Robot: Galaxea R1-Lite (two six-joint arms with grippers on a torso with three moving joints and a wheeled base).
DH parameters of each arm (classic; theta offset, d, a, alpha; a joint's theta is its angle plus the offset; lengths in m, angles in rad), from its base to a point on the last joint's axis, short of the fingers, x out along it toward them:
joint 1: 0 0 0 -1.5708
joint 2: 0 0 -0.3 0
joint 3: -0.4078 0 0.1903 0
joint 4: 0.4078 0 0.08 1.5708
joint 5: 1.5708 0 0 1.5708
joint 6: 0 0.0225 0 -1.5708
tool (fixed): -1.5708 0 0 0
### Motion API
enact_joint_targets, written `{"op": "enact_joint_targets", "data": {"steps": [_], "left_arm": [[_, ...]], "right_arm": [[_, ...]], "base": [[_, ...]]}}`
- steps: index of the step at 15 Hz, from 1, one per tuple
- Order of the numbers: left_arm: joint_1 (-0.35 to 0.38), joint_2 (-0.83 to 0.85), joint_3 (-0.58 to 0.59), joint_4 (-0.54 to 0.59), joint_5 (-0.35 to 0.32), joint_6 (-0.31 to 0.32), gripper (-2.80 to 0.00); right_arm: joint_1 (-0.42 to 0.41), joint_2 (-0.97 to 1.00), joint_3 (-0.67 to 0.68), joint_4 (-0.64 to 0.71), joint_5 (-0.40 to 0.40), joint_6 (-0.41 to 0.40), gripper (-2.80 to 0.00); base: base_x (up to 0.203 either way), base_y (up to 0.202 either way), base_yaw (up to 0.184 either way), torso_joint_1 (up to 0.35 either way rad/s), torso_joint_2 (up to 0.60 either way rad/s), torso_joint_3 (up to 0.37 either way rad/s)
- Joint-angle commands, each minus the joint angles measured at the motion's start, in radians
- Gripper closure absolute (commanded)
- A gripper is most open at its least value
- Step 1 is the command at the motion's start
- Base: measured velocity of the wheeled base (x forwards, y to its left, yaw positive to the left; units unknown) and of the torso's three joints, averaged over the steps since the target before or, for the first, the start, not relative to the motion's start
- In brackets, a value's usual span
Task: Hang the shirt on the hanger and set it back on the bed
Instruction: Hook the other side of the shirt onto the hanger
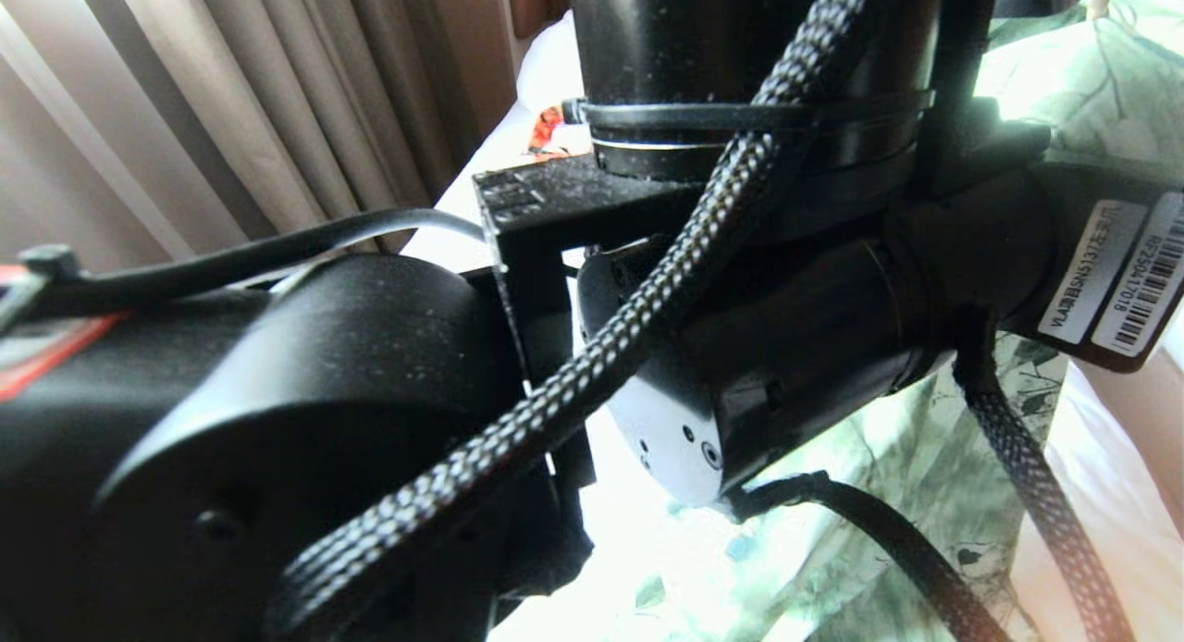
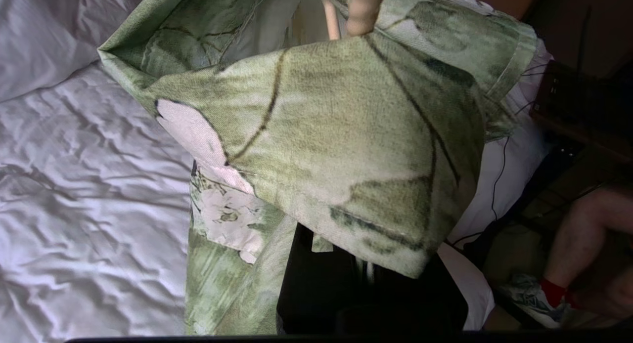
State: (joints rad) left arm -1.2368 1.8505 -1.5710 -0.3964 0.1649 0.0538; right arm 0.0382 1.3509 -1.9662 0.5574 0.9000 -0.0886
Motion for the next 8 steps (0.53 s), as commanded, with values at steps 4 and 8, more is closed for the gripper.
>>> {"op": "enact_joint_targets", "data": {"steps": [4, 8], "left_arm": [[-0.007, 0.015, -0.018, 0.068, 0.001, 0.000, 0.00], [-0.008, 0.017, -0.029, 0.120, 0.004, -0.004, 0.00]], "right_arm": [[0.107, 0.008, 0.000, 0.192, -0.138, -0.269, 0.00], [0.106, 0.009, 0.000, 0.197, -0.194, -0.327, -2.80]], "base": [[0.000, 0.000, 0.000, 0.000, 0.00, 0.000], [0.000, 0.000, 0.000, 0.000, 0.00, 0.000]]}}
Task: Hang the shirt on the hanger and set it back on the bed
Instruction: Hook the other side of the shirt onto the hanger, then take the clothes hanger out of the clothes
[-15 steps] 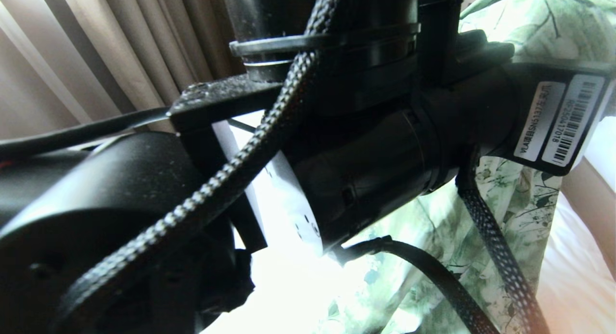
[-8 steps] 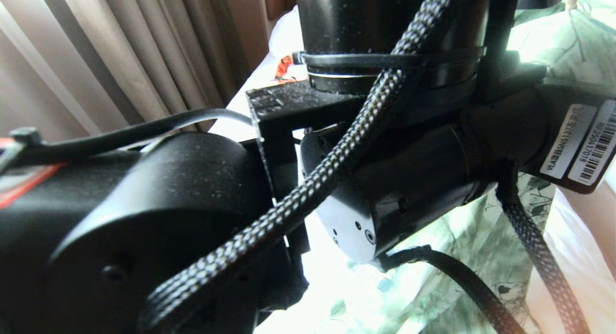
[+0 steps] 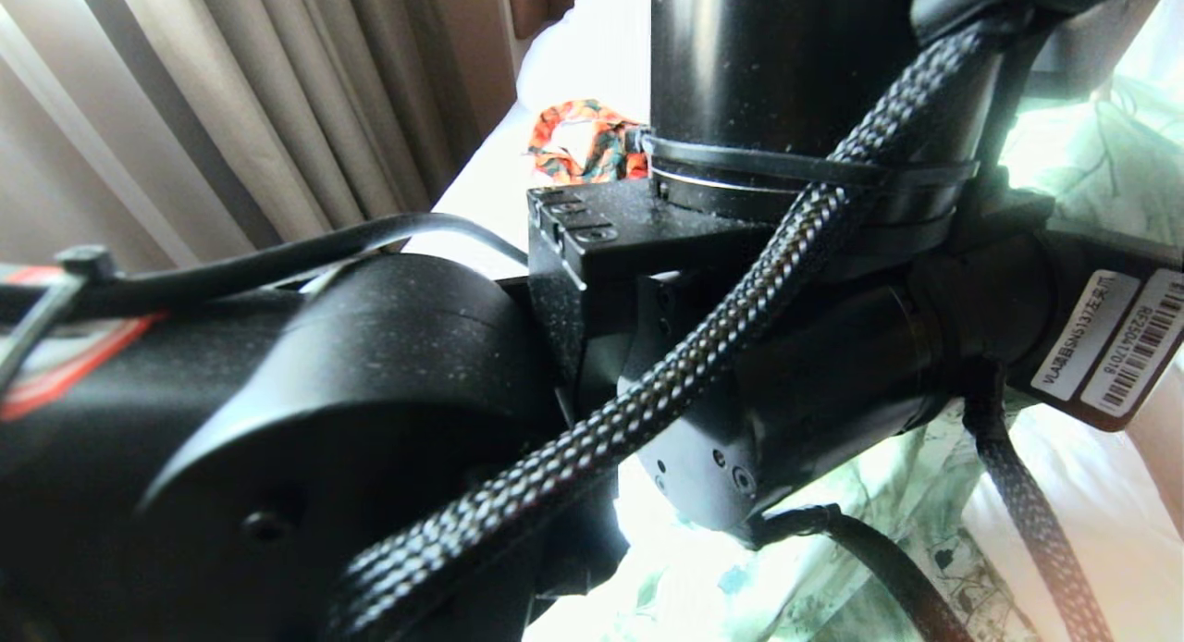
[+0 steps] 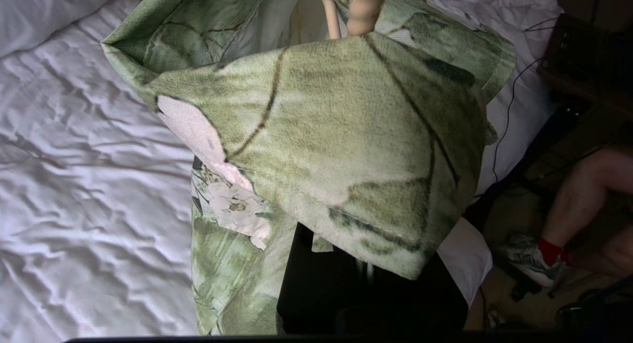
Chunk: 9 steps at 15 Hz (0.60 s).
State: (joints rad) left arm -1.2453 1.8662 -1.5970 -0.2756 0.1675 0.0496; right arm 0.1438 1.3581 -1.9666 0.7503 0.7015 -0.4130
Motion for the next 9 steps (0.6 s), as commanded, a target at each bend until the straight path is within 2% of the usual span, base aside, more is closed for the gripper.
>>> {"op": "enact_joint_targets", "data": {"steps": [1, 5, 6, 8, 9], "left_arm": [[0.001, 0.005, -0.009, 0.002, 0.003, -0.002, 0.00], [0.007, 0.001, 0.006, 0.001, 0.003, -0.010, 0.00], [0.007, 0.001, 0.006, 0.002, 0.003, -0.010, 0.00], [0.007, 0.000, 0.007, 0.001, 0.003, -0.010, 0.00], [0.009, 0.000, 0.008, 0.001, 0.003, -0.011, 0.00]], "right_arm": [[0.002, 0.004, -0.003, 0.005, -0.026, -0.025, -2.80], [0.002, -0.002, 0.000, 0.019, -0.034, -0.052, -2.80], [-0.001, -0.003, 0.007, 0.027, -0.026, -0.083, -2.80], [-0.017, -0.004, 0.039, 0.064, 0.003, -0.202, -2.80], [-0.022, -0.005, 0.050, 0.078, 0.027, -0.218, -2.80]], "base": [[0.000, 0.000, 0.000, 0.000, 0.00, 0.000], [0.000, 0.000, 0.000, 0.000, 0.00, 0.000], [0.000, 0.000, 0.000, 0.000, 0.00, 0.000], [0.000, 0.000, 0.000, 0.000, 0.00, 0.000], [0.000, 0.000, 0.000, 0.000, 0.00, 0.000]]}}
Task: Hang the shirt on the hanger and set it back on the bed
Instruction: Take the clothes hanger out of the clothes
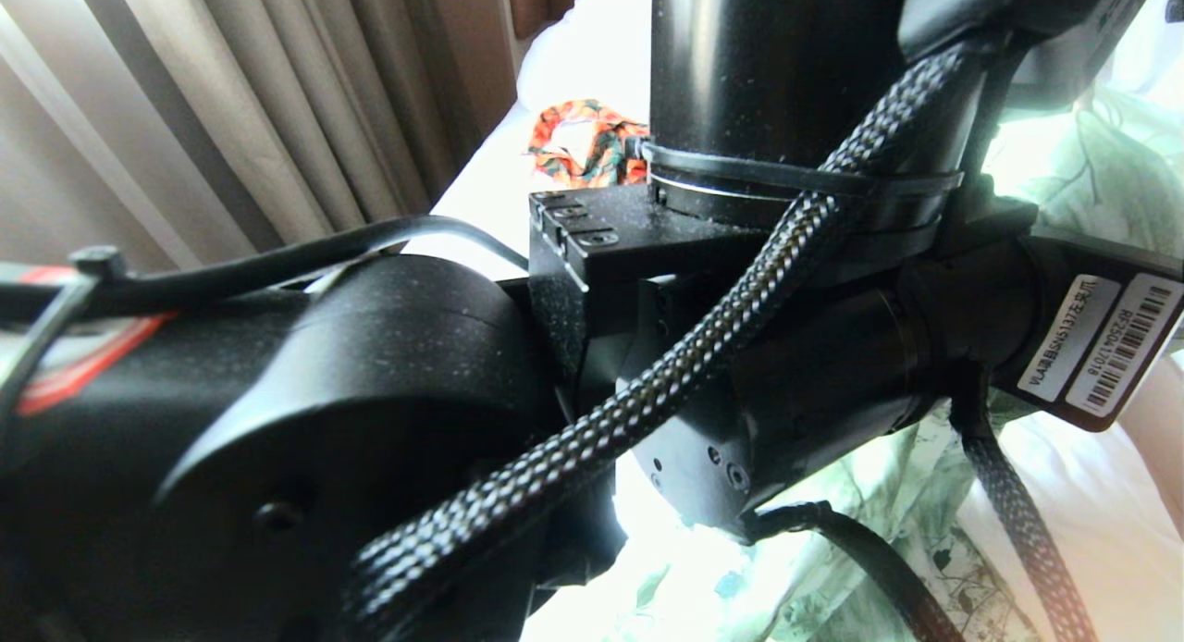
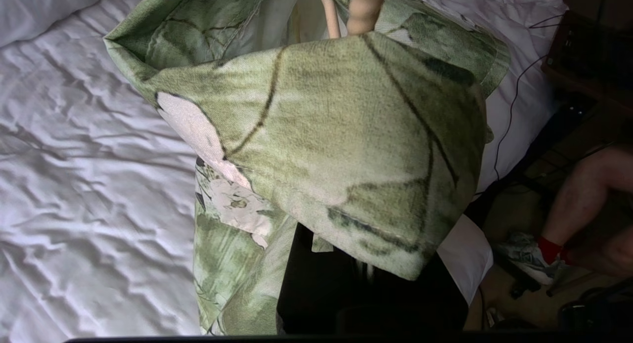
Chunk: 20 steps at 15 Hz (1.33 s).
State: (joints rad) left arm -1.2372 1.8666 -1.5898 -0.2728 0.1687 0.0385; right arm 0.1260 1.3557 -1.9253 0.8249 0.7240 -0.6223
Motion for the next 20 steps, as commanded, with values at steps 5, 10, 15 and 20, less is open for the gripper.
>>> {"op": "enact_joint_targets", "data": {"steps": [5, 10, 15, 20], "left_arm": [[0.004, -0.001, 0.002, -0.002, 0.002, -0.002, 0.00], [0.005, -0.002, 0.002, -0.003, 0.002, -0.009, 0.00], [0.006, -0.023, 0.004, -0.003, 0.002, -0.009, 0.00], [0.005, -0.036, 0.017, -0.006, 0.001, -0.010, 0.00]], "right_arm": [[0.000, 0.023, 0.031, 0.000, 0.079, -0.034, -2.80], [0.091, 0.053, 0.031, -0.082, 0.079, 0.001, -2.80], [0.197, 0.103, 0.034, -0.154, 0.004, 0.027, -2.80], [0.250, 0.134, 0.034, -0.246, -0.011, 0.111, 0.00]], "base": [[0.000, 0.000, 0.000, 0.000, 0.00, 0.000], [0.000, 0.000, 0.000, 0.000, 0.00, 0.000], [0.000, 0.000, 0.000, 0.000, 0.00, 0.000], [0.000, 0.000, 0.000, 0.000, 0.00, 0.000]]}}
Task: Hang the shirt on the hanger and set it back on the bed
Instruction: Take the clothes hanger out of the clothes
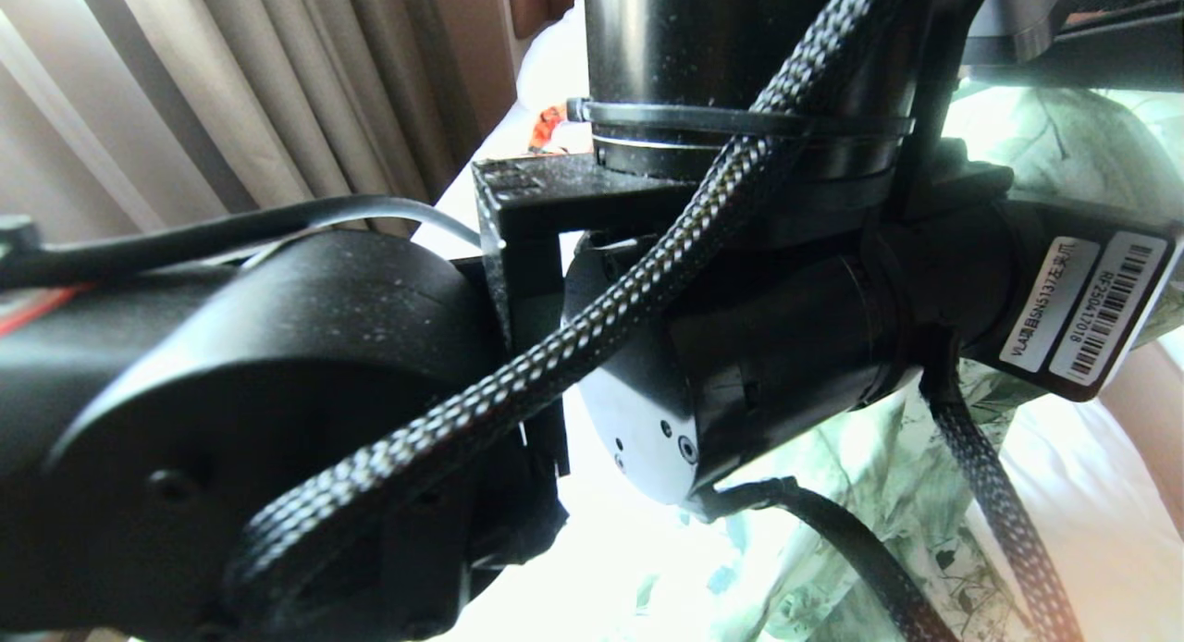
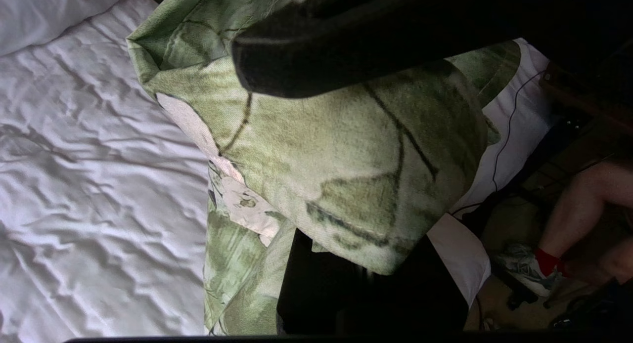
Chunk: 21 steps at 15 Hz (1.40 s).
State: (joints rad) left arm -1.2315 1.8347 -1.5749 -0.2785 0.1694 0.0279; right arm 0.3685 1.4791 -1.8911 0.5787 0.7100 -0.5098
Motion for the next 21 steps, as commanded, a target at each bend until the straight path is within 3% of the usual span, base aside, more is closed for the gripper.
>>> {"op": "enact_joint_targets", "data": {"steps": [1, 11, 12, 15, 21], "left_arm": [[0.000, -0.005, 0.007, -0.002, 0.001, 0.000, 0.00], [0.001, -0.059, 0.067, -0.005, -0.001, -0.011, 0.00], [0.001, -0.063, 0.079, -0.005, -0.001, -0.011, -2.80], [0.000, -0.084, 0.101, -0.006, -0.002, -0.012, -2.80], [-0.004, -0.226, 0.263, -0.021, 0.002, -0.005, -2.80]], "right_arm": [[0.009, 0.012, 0.001, 0.000, 0.003, -0.001, 0.00], [0.012, 0.004, -0.010, -0.002, -0.040, 0.001, 0.00], [0.012, 0.004, -0.010, -0.002, -0.040, 0.001, 0.00], [0.012, 0.004, -0.022, -0.002, -0.040, 0.001, 0.00], [0.004, 0.010, -0.027, -0.026, -0.092, 0.015, 0.00]], "base": [[0.000, 0.000, 0.000, 0.000, 0.00, 0.000], [0.000, 0.000, 0.000, 0.000, 0.00, 0.000], [0.000, 0.000, 0.000, 0.000, 0.00, 0.000], [0.000, 0.000, 0.000, 0.000, 0.00, 0.000], [0.000, 0.000, 0.000, 0.000, 0.00, 0.000]]}}
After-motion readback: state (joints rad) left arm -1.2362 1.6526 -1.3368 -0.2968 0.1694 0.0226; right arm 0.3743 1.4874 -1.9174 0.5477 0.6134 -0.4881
